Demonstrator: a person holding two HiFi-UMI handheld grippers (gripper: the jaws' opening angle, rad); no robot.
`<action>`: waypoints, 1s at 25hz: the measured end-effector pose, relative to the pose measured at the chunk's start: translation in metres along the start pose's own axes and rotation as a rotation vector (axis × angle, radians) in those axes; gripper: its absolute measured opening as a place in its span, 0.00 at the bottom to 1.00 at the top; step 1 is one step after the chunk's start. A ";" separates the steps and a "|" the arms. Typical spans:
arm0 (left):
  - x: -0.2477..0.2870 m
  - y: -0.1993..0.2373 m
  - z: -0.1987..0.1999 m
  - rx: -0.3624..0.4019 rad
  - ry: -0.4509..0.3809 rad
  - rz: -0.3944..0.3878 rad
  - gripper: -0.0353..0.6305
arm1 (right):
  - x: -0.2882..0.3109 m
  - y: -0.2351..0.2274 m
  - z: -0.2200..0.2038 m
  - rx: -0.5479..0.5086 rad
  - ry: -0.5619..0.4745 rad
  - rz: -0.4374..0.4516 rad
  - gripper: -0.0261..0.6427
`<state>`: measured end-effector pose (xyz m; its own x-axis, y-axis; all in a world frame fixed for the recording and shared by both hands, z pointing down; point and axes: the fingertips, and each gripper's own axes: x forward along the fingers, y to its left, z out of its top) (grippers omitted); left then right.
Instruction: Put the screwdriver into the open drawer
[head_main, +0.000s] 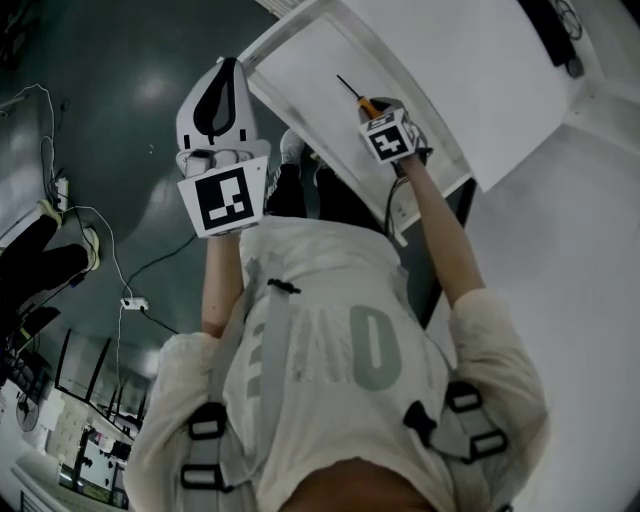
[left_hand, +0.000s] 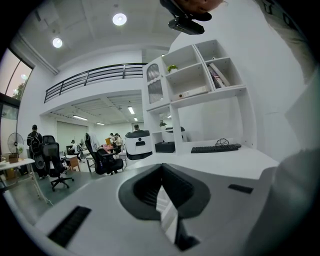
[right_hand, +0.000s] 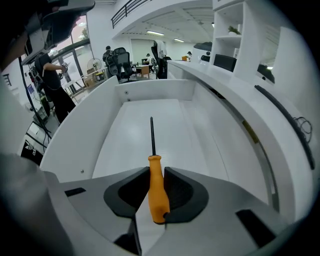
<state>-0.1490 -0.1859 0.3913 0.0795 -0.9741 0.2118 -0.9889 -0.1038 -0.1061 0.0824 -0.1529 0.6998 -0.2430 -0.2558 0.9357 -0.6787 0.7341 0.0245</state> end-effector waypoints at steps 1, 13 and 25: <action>0.000 0.000 -0.001 0.001 0.005 0.004 0.06 | 0.002 0.000 -0.002 -0.003 0.003 0.005 0.17; 0.010 -0.002 -0.015 0.017 0.047 0.002 0.06 | 0.011 -0.006 -0.003 -0.012 0.004 0.029 0.17; 0.016 0.003 -0.022 0.056 0.067 -0.019 0.06 | 0.018 0.005 -0.008 -0.009 0.088 0.112 0.19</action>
<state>-0.1537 -0.1976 0.4161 0.0879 -0.9564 0.2785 -0.9785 -0.1352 -0.1556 0.0805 -0.1491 0.7195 -0.2544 -0.1162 0.9601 -0.6446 0.7605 -0.0787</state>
